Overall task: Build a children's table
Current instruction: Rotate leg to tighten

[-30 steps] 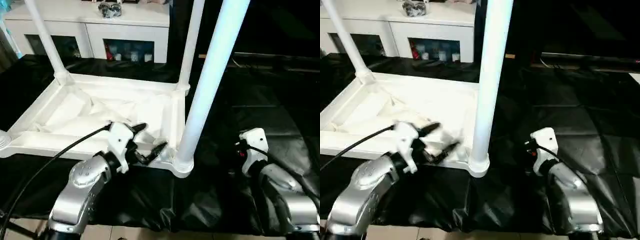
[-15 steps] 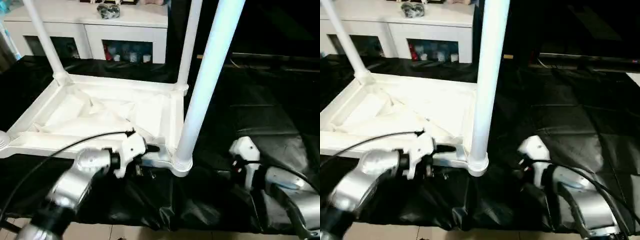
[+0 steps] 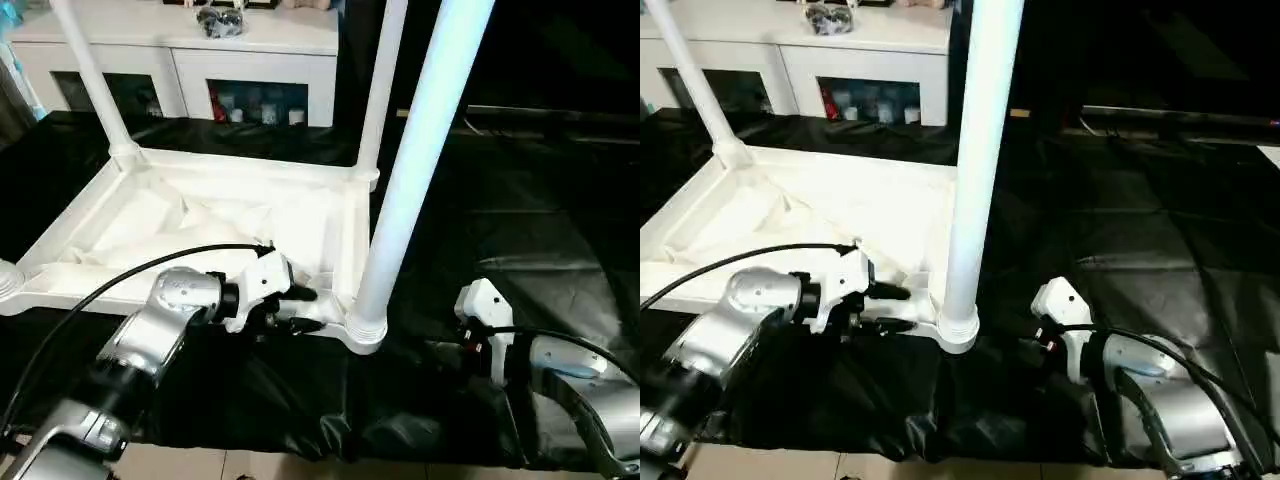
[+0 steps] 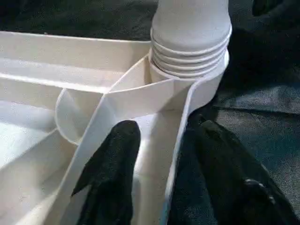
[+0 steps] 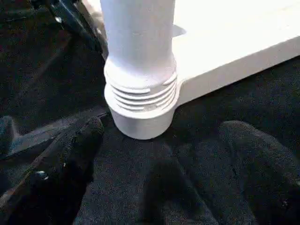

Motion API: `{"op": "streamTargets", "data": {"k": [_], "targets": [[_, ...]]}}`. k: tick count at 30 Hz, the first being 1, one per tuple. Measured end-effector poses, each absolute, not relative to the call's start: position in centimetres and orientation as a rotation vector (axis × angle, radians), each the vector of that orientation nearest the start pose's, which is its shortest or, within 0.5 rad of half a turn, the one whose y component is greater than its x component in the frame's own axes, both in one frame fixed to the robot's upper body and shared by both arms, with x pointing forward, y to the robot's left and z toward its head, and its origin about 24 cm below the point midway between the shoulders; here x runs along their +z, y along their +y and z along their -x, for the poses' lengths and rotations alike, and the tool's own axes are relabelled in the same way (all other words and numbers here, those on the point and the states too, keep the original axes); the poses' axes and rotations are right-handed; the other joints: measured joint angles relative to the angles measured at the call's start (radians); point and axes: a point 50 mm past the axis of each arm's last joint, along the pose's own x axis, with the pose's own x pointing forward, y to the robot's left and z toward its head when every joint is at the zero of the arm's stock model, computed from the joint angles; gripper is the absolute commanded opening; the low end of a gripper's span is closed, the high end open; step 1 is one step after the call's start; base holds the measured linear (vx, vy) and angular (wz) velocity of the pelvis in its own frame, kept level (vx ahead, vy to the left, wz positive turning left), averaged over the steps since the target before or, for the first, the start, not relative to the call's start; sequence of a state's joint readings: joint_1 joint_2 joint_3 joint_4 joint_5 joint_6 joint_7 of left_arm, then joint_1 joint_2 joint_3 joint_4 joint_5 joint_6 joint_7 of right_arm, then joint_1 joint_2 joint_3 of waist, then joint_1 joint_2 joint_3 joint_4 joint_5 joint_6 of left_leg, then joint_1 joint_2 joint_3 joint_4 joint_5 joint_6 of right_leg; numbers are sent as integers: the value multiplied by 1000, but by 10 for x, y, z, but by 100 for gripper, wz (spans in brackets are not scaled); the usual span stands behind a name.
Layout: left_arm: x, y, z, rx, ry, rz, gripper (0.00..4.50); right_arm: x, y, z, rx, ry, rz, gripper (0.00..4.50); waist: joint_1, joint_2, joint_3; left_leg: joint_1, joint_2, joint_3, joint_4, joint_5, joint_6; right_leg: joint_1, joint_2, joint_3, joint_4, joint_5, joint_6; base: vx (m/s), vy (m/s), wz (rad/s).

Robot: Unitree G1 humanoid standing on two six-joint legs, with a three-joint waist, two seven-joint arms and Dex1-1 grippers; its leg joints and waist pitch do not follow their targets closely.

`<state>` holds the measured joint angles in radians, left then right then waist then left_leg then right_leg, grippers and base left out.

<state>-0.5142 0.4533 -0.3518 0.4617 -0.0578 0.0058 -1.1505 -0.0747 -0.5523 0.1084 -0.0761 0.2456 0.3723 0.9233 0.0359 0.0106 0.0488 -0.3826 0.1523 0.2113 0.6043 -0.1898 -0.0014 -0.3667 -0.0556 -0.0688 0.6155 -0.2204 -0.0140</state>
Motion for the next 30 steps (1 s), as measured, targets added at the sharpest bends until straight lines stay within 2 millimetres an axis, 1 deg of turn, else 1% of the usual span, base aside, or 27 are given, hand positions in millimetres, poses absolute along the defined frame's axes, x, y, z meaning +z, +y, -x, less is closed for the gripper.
{"op": "streamTargets", "data": {"k": [3, 4, 5, 7, 11, 13, 15, 19, 20, 22, 23, 30], "targets": [[53, 138, -303, -1370, 348, -481, 188, 53, -186, -240, 993, 402, 183, 450, 0, 0, 0, 0, 0, 0, 0, 0, 0, 0, 0, 0, 0, 0, 0, 0, 0, 0], [51, 138, -303, -1381, 358, -487, 165, 53, -186, -240, 993, 402, 183, 450, 0, 2, 0, 0, 0, 0, 0, 0, 0, 0, 0, 0, 0, 0, 0, 0, 0, 0], [50, 138, -303, -1389, 365, -490, 153, 53, -186, -240, 994, 403, 184, 450, 0, 3, 0, 0, 0, 0, 0, 0, 0, 0, 0, 0, 0, 0, 0, 0, 0, 0], [50, 139, -305, -1391, 371, -494, 147, 53, -186, -240, 994, 404, 184, 450, 0, 4, -1, 0, 0, 0, 0, 0, 0, 0, 0, 0, 0, 0, 0, 0, 0, 0], [50, 140, -307, -1402, 374, -505, 103, 53, -186, -240, 995, 403, 186, 450, 0, 7, -2, 0, 0, 0, 1, 0, 0, 0, 0, 0, 1, 0, 0, 0, 0, 0], [49, 141, -307, -1409, 385, -502, 98, 53, -186, -240, 996, 403, 187, 450, 1, 7, -2, 0, 0, 0, 1, 0, 0, 0, 0, 0, 1, 0, 0, 0, 0, 0], [47, 142, -307, -1410, 392, -504, 73, 53, -186, -239, 1000, 404, 187, 450, 1, 7, -2, 0, 0, 0, 1, 0, 0, 0, 0, 0, 1, 0, 0, 0, 0, 0], [49, 143, -309, -1420, 397, -521, 56, 52, -184, -239, 1012, 405, 188, 450, 1, 7, -2, 0, 0, 0, 1, 0, 0, 0, 0, 0, 1, 0, 0, 0, 0, 0], [49, 143, -310, -1424, 397, -524, 33, 52, -184, -239, 1013, 405, 188, 450, 0, 7, -3, 0, 0, 0, 1, 0, 0, 0, 0, 0, 1, 0, 0, 0, 0, 0], [49, 143, -310, -1433, 394, -533, 27, 52, -185, -239, 1013, 407, 192, 450, -2, 7, -3, 0, 0, 0, 1, 0, 0, 0, 0, 0, 0, 0, 0, 0, 0, 0], [50, 142, -310, -1444, 394, -542, 11, 52, -185, -239, 1013, 407, 194, 450, -3, 7, -3, 0, 0, 0, 1, 0, 0, 0, 0, 0, 0, 0, 0, 0, 0, 0], [49, 139, -309, -1458, 392, -543, 2, 51, -184, -238, 1019, 410, 197, 450, -6, 8, -3, 0, 0, 0, 1, 0, 1, 0, 0, 0, 1, 0, 0, 0, 0, 0]]}}
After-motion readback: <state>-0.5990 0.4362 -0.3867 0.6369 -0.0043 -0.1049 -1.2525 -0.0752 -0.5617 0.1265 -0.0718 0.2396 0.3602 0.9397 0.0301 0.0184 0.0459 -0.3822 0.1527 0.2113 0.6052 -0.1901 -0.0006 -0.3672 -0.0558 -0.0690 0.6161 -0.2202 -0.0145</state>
